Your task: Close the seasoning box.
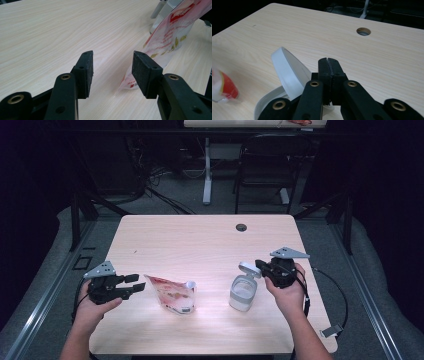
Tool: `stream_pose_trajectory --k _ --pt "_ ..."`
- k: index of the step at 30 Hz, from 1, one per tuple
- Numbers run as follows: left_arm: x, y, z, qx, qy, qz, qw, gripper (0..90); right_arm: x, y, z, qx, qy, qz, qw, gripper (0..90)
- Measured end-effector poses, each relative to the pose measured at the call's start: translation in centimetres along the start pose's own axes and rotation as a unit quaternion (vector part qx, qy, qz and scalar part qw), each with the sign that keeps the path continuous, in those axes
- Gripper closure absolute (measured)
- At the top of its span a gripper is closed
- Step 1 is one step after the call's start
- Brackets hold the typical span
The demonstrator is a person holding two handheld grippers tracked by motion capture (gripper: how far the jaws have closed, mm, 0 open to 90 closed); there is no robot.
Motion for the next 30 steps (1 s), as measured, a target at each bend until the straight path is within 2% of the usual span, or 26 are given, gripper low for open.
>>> stream_pose_trajectory --k 7,13,17,25,30 --pt "0.0 -0.3 0.0 -0.004 0.0 0.0 1.0 52.0 2.0 -0.9 1.1 -0.003 -0.013 -0.028 0.9995 88.2" --pt "0.1 -0.3 0.0 -0.004 -0.003 -0.002 1.0 52.0 3.2 -1.6 2.0 -0.006 -0.026 -0.041 0.9988 87.4" --pt "0.1 -0.3 0.0 -0.006 -0.004 -0.001 1.0 52.0 3.6 -1.8 2.7 -0.005 -0.039 -0.038 0.9985 86.6" --pt "0.2 -0.4 0.0 -0.006 -0.008 -0.004 0.9999 52.0 4.3 -2.6 3.9 -0.007 -0.037 -0.056 0.9977 85.2" --pt "0.3 -0.5 0.0 -0.009 -0.006 -0.004 0.9999 51.9 4.4 -2.6 4.6 -0.009 -0.036 -0.058 0.9976 84.5"
Point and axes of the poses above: each handheld gripper's, and its own axes: y roughly forward along the jaws, z roughly out of its underside, x roughly to its left, the point moved 8 cm from there along y, roughly forward along the jaws, and after that the axes turned 15 degrees about z, right-handed, at the moved point
